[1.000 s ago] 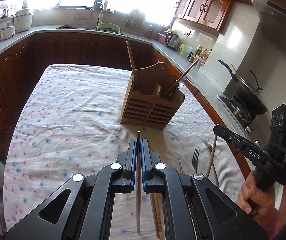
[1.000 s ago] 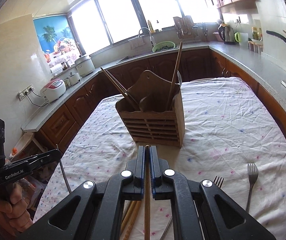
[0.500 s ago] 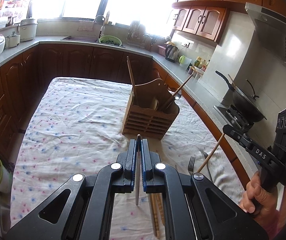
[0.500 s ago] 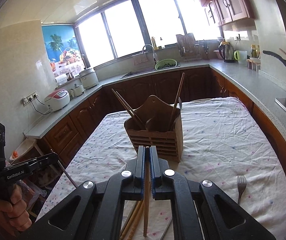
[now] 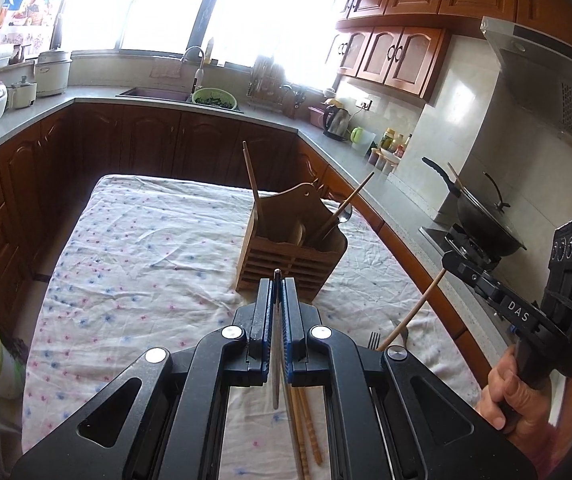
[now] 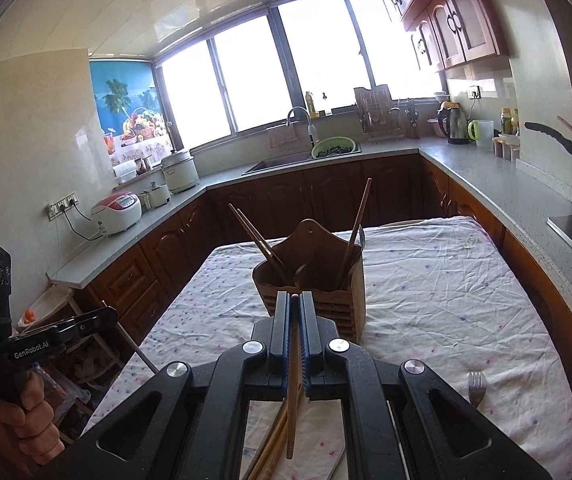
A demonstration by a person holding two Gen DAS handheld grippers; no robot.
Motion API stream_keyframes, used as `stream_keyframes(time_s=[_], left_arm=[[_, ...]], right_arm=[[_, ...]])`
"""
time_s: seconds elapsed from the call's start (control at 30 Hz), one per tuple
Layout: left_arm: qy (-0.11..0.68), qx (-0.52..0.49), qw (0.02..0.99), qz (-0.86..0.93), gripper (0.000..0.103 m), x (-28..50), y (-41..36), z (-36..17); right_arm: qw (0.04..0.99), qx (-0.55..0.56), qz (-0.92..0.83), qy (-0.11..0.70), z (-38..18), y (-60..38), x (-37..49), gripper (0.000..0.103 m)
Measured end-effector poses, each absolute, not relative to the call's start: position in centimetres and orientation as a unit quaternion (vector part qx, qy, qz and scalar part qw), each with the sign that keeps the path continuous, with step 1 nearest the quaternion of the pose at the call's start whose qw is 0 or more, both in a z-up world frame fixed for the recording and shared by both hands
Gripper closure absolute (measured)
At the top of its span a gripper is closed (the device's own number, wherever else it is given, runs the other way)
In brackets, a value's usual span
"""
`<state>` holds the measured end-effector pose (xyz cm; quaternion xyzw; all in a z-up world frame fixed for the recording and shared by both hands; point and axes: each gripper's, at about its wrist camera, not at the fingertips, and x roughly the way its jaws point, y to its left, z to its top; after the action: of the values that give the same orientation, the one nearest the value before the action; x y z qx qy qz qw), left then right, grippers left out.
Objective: Organize utensils
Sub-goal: 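Lift both chopsticks and carry them up over the wooden holder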
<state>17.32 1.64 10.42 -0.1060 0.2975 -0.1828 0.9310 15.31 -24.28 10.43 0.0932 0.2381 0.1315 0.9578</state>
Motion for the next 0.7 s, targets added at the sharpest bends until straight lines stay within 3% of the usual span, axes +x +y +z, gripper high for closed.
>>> stream_keyframes(time_s=[0.7], left_arm=[[0.201, -0.130, 0.955, -0.175, 0.099, 23.8, 1.3, 17.6]], right_arm=[[0.978, 0.110, 0.099, 0.146, 17.0, -26.6, 20.5, 0.099]])
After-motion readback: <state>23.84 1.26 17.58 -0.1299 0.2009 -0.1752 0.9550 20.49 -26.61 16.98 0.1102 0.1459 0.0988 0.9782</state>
